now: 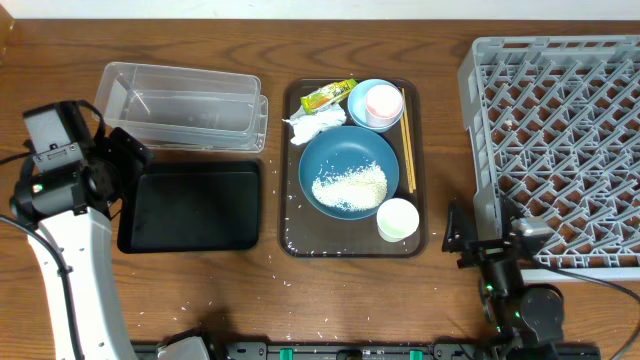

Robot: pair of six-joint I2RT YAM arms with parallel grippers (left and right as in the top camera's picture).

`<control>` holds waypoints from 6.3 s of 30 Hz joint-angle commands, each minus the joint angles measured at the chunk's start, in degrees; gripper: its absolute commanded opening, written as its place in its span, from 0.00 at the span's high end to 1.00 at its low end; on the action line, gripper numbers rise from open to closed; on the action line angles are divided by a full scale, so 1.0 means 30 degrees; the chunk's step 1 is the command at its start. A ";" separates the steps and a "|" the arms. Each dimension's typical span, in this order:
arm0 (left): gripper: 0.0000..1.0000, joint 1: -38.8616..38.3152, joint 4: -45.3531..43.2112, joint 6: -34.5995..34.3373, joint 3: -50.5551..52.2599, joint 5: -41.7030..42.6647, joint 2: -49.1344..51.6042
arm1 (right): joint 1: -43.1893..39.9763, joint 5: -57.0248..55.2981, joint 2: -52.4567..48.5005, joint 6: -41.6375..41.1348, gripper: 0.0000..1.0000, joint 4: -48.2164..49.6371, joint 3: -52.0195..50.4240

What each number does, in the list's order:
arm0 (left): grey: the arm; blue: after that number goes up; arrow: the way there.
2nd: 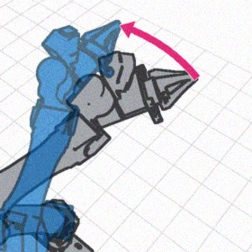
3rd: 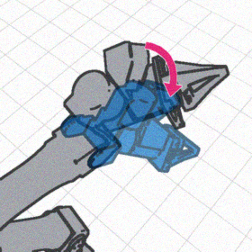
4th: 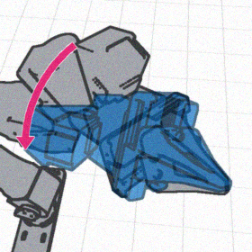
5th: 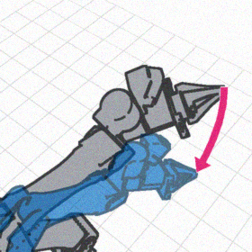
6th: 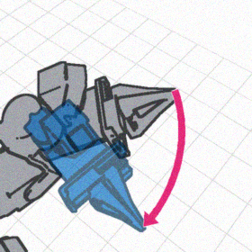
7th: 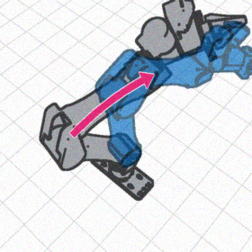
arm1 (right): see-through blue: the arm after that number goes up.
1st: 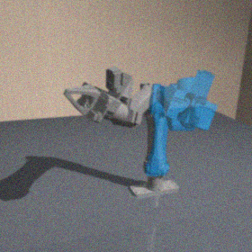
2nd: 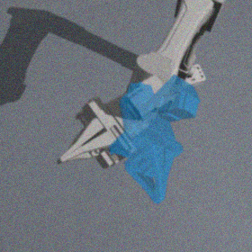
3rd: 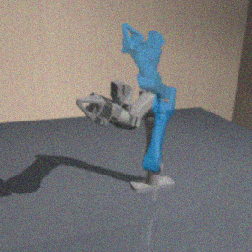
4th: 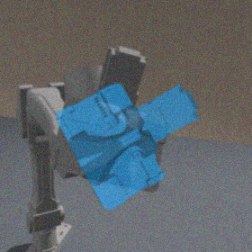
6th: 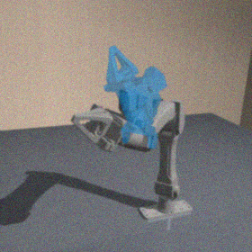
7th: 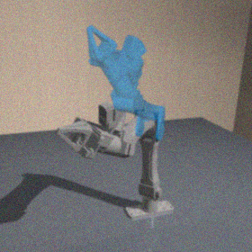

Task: Sort waste into correct bins and load items into the dishwasher rack
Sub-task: 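Reach the right gripper to the white paper cup and grasp it, then carry the white cup right and place it in the dish rack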

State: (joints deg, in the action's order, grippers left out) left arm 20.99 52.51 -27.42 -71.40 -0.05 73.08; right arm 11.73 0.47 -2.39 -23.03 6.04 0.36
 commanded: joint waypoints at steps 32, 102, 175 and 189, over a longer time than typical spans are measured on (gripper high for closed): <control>0.05 0.0087 0.0051 -0.0313 -0.0423 -0.0146 0.0073 | 0.7359 -0.1741 -2.4392 0.2754 0.01 -2.2046 2.4684; 0.05 0.0087 0.0051 -0.0313 -0.0423 -0.0146 0.0073 | 0.6623 0.0452 -3.2203 0.1996 0.99 -2.6979 3.0243; 0.05 0.0087 0.0051 -0.0313 -0.0423 -0.0146 0.0073 | -2.4327 2.3074 -4.3175 0.8633 0.89 -1.6560 3.4381; 0.05 0.0087 0.0051 -0.0313 -0.0423 -0.0146 0.0073 | -2.5405 1.4360 -3.4665 0.4896 0.74 -1.8557 3.4381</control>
State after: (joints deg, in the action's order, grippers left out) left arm 21.06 52.51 -28.32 -71.44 -0.01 73.10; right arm -65.28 43.46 -111.96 -5.56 -49.87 102.91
